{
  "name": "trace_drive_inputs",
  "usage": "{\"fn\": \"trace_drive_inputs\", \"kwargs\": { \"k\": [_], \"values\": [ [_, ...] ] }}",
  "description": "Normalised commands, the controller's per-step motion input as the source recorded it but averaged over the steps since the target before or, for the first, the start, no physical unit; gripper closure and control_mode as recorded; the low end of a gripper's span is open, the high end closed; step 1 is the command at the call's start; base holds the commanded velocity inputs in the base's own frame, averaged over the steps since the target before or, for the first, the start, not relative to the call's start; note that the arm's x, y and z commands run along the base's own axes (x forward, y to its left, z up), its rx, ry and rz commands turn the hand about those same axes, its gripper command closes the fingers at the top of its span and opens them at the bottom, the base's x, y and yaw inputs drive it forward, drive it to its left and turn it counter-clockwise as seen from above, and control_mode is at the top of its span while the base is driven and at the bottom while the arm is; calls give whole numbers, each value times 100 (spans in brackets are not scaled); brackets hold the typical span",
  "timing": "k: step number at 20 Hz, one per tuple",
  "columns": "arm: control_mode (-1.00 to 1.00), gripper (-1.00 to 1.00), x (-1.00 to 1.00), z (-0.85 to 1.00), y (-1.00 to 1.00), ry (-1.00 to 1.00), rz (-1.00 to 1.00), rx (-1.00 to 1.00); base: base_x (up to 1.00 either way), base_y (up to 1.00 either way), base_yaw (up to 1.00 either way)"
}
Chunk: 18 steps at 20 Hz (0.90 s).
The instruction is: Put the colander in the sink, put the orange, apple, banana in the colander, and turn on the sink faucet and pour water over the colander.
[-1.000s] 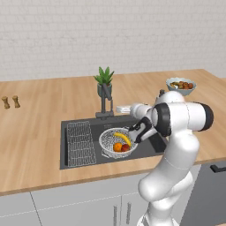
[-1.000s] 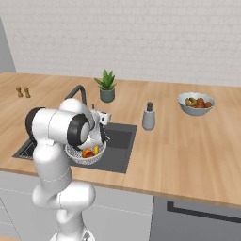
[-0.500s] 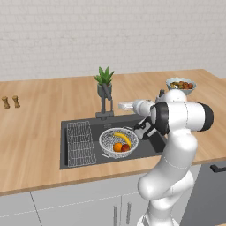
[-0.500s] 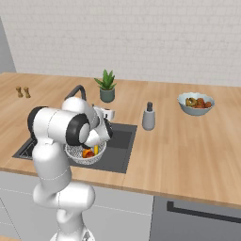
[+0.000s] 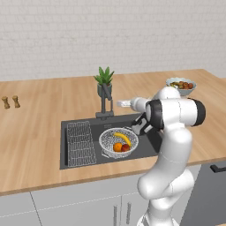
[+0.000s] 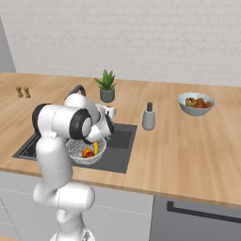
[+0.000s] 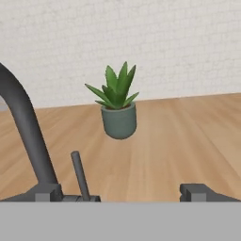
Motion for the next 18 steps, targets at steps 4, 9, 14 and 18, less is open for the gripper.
{"fn": "trace_drive_inputs", "kwargs": {
  "k": [4, 9, 14, 18],
  "values": [
    [-100, -100, 23, -36, 23, -1, -2, 0, 0, 0, 0],
    [-100, -100, 4, -42, 19, -4, 0, 0, 0, 0, 0],
    [-100, -100, 6, -25, 17, -9, 0, 0, 0, 0, 0],
    [-100, -100, 19, -19, 11, -7, 0, 1, 0, 0, 0]
  ]
}}
